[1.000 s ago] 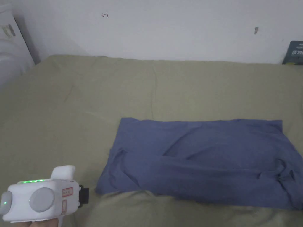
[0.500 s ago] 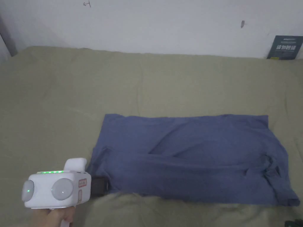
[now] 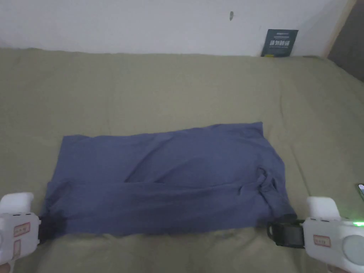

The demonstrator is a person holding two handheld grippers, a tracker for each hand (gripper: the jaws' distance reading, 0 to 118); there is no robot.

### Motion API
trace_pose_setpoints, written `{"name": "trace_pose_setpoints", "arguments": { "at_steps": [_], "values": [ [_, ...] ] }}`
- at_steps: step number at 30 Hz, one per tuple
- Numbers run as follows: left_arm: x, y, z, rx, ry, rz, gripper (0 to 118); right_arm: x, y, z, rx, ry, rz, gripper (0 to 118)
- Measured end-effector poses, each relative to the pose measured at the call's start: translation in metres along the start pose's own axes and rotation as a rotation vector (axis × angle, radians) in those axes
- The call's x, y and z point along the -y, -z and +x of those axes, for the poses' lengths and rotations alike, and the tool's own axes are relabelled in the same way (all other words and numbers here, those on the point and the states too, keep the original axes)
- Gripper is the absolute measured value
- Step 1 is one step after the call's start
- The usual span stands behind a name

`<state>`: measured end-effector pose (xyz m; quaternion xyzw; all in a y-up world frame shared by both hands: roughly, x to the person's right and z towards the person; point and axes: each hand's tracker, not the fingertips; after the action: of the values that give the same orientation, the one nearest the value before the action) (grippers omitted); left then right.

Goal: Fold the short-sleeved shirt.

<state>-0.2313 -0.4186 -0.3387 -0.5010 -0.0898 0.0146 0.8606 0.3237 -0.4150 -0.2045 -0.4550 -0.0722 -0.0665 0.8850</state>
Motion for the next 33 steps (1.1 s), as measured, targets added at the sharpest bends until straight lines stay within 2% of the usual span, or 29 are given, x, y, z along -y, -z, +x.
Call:
{"name": "trace_pose_setpoints", "arguments": {
  "at_steps": [2,5,7,8,9,10,11,12,13,14,15,16,19,22,33],
  "values": [
    [0.001,-0.004,0.006,-0.002,0.002,-0.002,8,-0.007,0.012,-0.003,-0.008,-0.015,-0.063,115],
    [-0.001,-0.004,0.008,-0.002,-0.008,-0.004,8,-0.03,0.029,0.008,-0.013,-0.001,-0.049,115],
    [-0.004,-0.001,0.009,-0.006,-0.006,-0.015,8,-0.038,0.043,0.013,-0.082,0.017,-0.089,108],
    [-0.004,-0.001,0.01,-0.009,-0.004,-0.015,8,-0.04,0.049,0.015,-0.103,0.024,-0.101,93],
    [-0.004,0.0,0.012,-0.011,-0.003,-0.017,8,-0.041,0.053,0.015,-0.091,0.024,-0.096,62],
    [-0.005,0.0,0.012,-0.013,-0.004,-0.024,8,-0.042,0.057,0.014,-0.12,0.004,-0.119,50],
    [-0.005,0.0,0.012,-0.012,-0.009,-0.024,8,-0.042,0.057,0.011,-0.086,-0.015,-0.122,40],
    [-0.005,0.0,0.013,-0.013,-0.01,-0.027,8,-0.041,0.052,0.008,-0.084,-0.021,-0.109,16],
    [-0.005,-0.001,0.015,-0.018,-0.008,-0.031,8,-0.041,0.045,0.008,-0.165,-0.024,-0.097,16],
    [-0.007,0.0,0.012,-0.018,-0.006,-0.031,8,-0.04,0.038,0.006,-0.148,-0.005,-0.08,15],
    [-0.008,-0.001,0.012,-0.023,0.0,-0.035,8,-0.04,0.034,0.005,-0.112,-0.025,-0.081,15],
    [-0.009,-0.002,0.013,-0.028,0.004,-0.044,8,-0.039,0.03,0.003,-0.117,-0.059,-0.09,15],
    [-0.011,-0.006,0.013,-0.037,0.019,-0.047,8,-0.034,0.022,-0.003,-0.113,-0.066,-0.111,15],
    [-0.009,-0.015,0.011,-0.028,0.019,-0.041,8,-0.031,0.01,0.0,-0.12,-0.009,-0.102,15],
    [0.041,-0.056,-0.005,-0.01,-0.004,-0.041,8,0.023,-0.044,0.006,-0.14,-0.003,-0.108,15]
  ]
}}
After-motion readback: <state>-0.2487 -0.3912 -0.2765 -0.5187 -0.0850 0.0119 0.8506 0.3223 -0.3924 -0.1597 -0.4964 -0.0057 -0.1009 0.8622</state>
